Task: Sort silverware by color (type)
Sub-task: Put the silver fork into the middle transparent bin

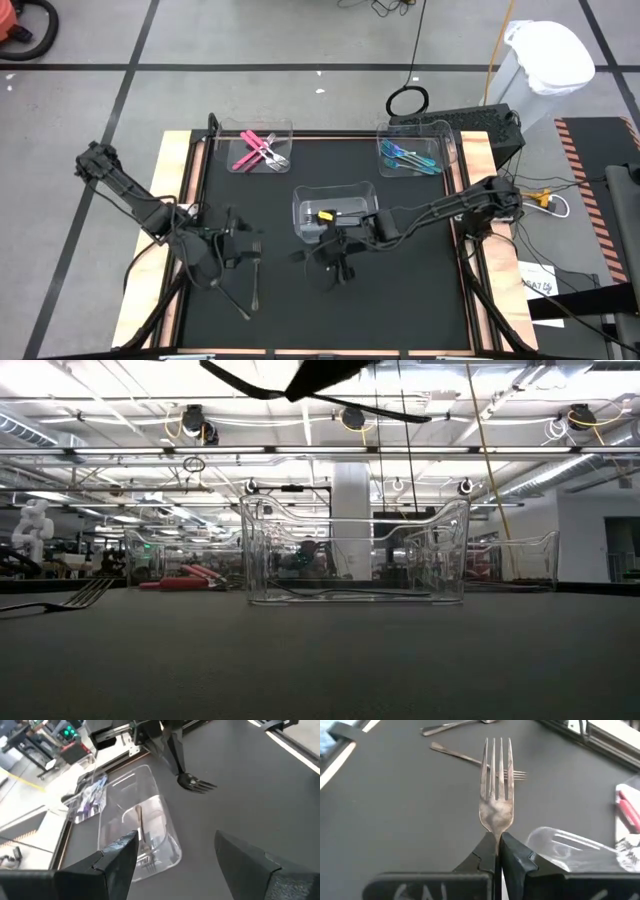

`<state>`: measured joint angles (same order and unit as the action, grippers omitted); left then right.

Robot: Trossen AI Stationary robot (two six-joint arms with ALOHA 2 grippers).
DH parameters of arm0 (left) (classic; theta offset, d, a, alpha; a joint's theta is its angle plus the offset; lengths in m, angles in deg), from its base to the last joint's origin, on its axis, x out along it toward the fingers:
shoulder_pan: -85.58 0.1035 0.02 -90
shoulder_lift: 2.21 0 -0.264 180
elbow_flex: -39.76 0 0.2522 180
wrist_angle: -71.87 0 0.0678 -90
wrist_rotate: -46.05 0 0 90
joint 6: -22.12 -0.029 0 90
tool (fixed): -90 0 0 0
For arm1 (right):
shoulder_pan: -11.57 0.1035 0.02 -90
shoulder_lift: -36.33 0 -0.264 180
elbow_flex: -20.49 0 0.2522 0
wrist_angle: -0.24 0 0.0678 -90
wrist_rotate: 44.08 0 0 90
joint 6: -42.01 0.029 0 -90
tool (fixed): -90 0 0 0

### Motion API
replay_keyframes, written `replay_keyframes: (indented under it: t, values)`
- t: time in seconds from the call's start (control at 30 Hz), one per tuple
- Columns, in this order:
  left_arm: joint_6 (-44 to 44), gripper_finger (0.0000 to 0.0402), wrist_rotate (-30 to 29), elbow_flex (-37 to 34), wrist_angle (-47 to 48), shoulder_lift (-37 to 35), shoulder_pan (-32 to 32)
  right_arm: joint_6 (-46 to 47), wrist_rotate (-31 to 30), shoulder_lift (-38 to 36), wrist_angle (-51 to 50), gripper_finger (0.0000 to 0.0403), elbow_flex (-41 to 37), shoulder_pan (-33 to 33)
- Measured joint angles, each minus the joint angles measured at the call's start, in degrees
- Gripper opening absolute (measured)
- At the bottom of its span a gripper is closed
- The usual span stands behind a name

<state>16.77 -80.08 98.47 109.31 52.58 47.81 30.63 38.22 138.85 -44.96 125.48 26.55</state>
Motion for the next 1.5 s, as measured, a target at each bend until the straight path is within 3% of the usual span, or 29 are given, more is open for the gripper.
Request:
replay_keyframes:
  t: [0.6, 0.93, 1.1, 1.5]
  values:
    - [0.6, 0.0262, 1.7, -0.3, -0.4, 3.2, 3.4, -3.5, 8.8, -11.4, 15.2, 0.0009, -19.3, -7.4]
    - [2.0, 0.0262, 2.0, -0.3, 0.0, 3.8, 4.4, -4.4, 11.2, -11.3, 17.5, 0.0009, -21.9, -11.4]
    - [2.0, 0.0262, 2.0, -0.3, 0.0, 3.7, 4.4, -4.8, 15.5, -11.3, 22.1, 0.0009, -24.2, -12.9]
    - [2.0, 0.0262, 2.0, -0.3, 0.0, 3.7, 4.4, -4.3, 15.3, -9.1, 23.5, 0.0009, -24.3, -14.8]
